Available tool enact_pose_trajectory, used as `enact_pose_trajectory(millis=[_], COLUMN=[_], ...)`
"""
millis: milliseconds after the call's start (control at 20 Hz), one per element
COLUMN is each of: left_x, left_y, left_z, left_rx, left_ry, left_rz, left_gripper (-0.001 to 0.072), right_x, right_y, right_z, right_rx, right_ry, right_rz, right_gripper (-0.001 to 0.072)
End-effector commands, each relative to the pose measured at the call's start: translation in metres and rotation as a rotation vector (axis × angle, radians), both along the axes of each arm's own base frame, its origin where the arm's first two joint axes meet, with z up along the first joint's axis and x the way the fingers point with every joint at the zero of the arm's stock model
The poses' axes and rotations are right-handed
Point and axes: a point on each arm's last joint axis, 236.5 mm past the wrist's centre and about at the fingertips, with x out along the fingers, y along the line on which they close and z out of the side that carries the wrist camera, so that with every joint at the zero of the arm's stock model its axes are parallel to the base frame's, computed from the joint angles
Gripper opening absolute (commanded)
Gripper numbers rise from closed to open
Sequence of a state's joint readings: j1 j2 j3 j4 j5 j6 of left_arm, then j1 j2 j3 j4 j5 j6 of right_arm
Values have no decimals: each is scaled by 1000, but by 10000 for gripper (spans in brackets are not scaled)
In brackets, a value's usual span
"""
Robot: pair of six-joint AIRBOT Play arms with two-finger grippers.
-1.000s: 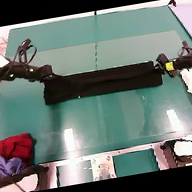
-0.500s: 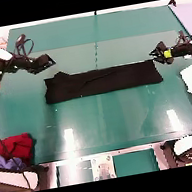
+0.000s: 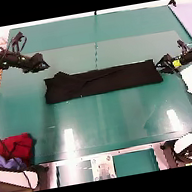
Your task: Fold the shirts.
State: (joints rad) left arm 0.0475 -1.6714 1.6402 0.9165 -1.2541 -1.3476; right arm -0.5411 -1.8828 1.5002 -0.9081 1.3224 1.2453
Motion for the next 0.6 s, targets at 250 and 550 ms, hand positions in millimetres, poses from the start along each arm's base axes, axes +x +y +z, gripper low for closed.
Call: enact_pose_trajectory(millis=[250, 550], left_x=[2, -10], left_y=[-79, -197], left_z=[1, -25], left_rx=[-8, -22], left_ry=[-83, -206], left_rz=[-85, -174], left_gripper=[27, 27], right_x=[14, 17], right_y=[70, 76], right_z=[-21, 73], right_rx=[123, 143], right_ry=[-8, -93], right_rz=[151, 246], right_gripper=[15, 14])
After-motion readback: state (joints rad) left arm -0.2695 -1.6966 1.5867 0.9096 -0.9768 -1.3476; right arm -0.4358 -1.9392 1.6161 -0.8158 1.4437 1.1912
